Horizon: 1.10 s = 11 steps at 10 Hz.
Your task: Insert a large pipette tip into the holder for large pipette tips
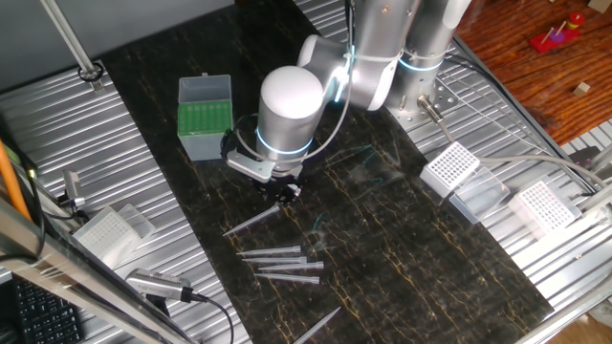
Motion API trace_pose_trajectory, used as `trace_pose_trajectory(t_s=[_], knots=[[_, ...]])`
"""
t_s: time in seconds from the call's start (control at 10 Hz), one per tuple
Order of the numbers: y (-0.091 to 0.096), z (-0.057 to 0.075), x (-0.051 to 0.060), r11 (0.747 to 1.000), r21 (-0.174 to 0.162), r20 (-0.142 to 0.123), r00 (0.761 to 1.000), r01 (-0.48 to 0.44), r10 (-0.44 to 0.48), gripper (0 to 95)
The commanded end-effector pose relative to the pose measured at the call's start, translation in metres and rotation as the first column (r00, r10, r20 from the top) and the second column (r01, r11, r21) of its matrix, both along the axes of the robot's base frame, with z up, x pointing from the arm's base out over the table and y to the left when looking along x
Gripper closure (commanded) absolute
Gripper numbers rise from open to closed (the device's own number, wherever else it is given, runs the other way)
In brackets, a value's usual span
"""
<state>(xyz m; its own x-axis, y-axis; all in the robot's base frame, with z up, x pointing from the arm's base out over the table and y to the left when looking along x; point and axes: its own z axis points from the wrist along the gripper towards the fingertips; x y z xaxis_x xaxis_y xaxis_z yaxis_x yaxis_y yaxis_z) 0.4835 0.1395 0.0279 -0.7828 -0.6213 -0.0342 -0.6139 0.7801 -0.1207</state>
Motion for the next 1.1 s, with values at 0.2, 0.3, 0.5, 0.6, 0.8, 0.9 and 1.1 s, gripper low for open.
trace_pose_trajectory(t_s=[0.2,0.3,0.5,0.6,0.8,0.9,1.1], knots=[[0.0002,-0.0007,0.0,0.999,-0.004,0.0,0.999,-0.033,0.033,76.0],[0.0005,-0.0004,0.0004,0.999,-0.005,0.002,0.999,-0.049,0.049,76.0],[0.0017,0.0008,0.0018,0.998,-0.001,0.009,0.998,-0.056,0.056,76.0],[0.003,0.002,0.0033,0.998,-0.001,0.012,0.998,-0.061,0.061,76.0],[0.0053,0.0035,0.0058,0.997,-0.009,0.013,0.997,-0.071,0.071,76.0],[0.0058,0.0021,0.0059,0.997,-0.011,0.016,0.997,-0.071,0.071,76.0],[0.006,-0.0016,0.0051,0.998,-0.01,0.021,0.997,-0.069,0.069,76.0]])
